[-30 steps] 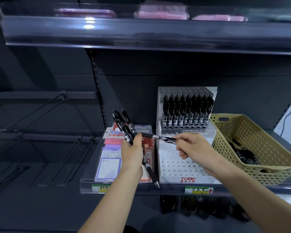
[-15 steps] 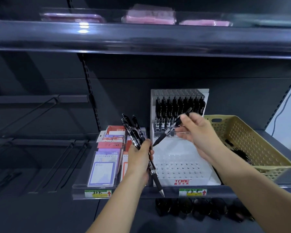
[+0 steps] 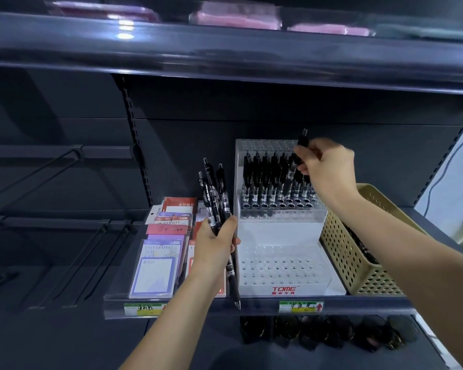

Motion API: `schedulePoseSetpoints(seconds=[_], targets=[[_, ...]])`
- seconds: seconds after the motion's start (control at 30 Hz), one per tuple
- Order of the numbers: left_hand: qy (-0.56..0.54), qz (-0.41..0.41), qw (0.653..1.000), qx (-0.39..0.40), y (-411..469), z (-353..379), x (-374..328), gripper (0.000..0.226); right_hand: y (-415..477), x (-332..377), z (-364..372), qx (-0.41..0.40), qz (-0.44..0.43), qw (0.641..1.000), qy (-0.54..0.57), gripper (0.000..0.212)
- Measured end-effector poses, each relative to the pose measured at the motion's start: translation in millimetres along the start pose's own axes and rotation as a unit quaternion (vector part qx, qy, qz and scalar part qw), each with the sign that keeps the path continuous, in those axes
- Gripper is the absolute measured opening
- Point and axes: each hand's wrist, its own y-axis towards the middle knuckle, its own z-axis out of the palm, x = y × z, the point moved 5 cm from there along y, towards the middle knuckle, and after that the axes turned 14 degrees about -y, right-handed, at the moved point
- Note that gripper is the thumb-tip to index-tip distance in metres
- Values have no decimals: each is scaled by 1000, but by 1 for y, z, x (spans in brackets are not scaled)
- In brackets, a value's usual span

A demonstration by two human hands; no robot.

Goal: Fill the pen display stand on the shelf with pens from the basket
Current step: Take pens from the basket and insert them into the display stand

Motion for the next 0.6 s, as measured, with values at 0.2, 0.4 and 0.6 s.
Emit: schedulePoseSetpoints(seconds=[0.2, 0.4, 0.6], targets=[[-8, 4, 1000, 8, 1, 0, -5, 12, 4, -3, 11, -12, -31, 999, -26, 27], [-9, 16, 1000, 23, 1, 2, -10, 18, 2, -14, 26, 35, -14, 997, -64, 27], [-1, 19, 999, 25, 1, 0, -8, 17, -4, -24, 34, 77, 21, 994, -79, 27]])
